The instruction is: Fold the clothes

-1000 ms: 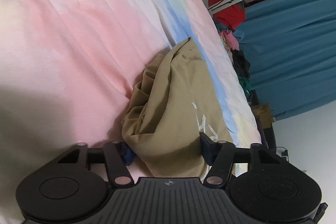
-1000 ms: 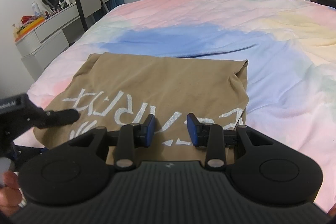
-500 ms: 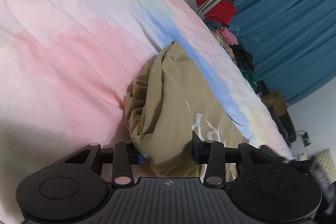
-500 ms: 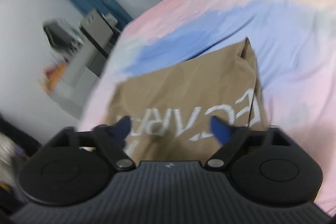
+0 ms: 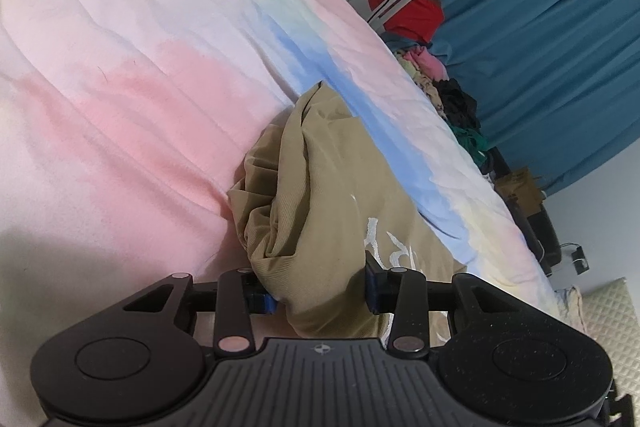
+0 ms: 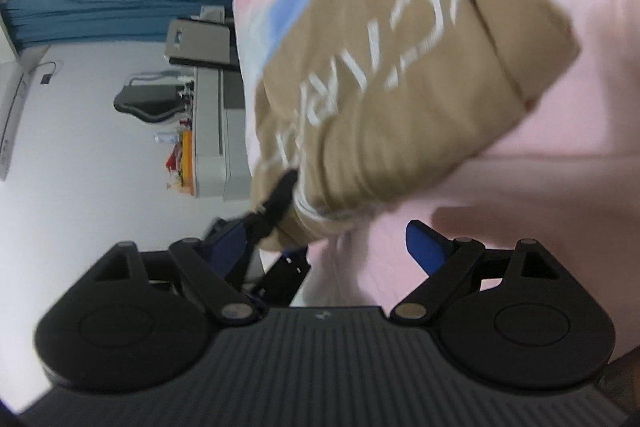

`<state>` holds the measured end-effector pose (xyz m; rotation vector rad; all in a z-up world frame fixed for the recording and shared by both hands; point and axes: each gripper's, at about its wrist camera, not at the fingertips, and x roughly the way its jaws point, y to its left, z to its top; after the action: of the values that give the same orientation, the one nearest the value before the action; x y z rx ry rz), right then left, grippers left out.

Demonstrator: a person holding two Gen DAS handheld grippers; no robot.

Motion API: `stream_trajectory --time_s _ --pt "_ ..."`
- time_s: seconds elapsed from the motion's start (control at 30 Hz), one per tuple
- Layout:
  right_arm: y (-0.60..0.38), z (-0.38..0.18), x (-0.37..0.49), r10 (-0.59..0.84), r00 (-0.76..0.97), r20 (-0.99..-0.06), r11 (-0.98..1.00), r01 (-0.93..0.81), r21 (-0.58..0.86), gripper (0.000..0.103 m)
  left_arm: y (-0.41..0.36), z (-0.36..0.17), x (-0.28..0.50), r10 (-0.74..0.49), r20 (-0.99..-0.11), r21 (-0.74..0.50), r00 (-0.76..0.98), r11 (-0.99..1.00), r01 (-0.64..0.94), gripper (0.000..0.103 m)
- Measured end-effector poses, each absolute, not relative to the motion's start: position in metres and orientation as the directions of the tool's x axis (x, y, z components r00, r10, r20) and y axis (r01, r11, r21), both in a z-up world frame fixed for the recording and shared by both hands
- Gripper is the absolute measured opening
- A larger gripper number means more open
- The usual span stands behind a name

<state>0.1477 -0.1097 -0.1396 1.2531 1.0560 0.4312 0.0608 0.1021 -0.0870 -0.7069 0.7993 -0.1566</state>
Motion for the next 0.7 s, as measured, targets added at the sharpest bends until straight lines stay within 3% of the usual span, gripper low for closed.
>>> stream_trajectory --time_s 0.43,0.5,0.63,0.7 --pt "-0.110 -0.158 0.160 0.686 0.608 -0.400 0.236 0.333 0.913 0.085 0.114 -0.094 0.067 -0.434 -0.574 -0.681 0.694 0.724 -0.110 0.039" --pt "-0.112 -0.159 0.160 0.651 0.637 -0.412 0.232 0.350 0.908 0.071 0.117 -0.096 0.068 -0.445 -0.565 -0.695 0.695 0.710 -0.111 0.038" --pt "-0.116 -0.159 0.162 0.579 0.685 -0.441 0.259 0.358 0.897 0.060 0.119 -0.099 0.071 -0.469 -0.536 -0.733 0.702 0.672 -0.111 0.035" --pt "-0.115 -0.156 0.163 0.543 0.701 -0.463 0.297 0.356 0.886 0.047 0.119 -0.099 0.072 -0.474 -0.526 -0.742 0.706 0.662 -0.109 0.033"
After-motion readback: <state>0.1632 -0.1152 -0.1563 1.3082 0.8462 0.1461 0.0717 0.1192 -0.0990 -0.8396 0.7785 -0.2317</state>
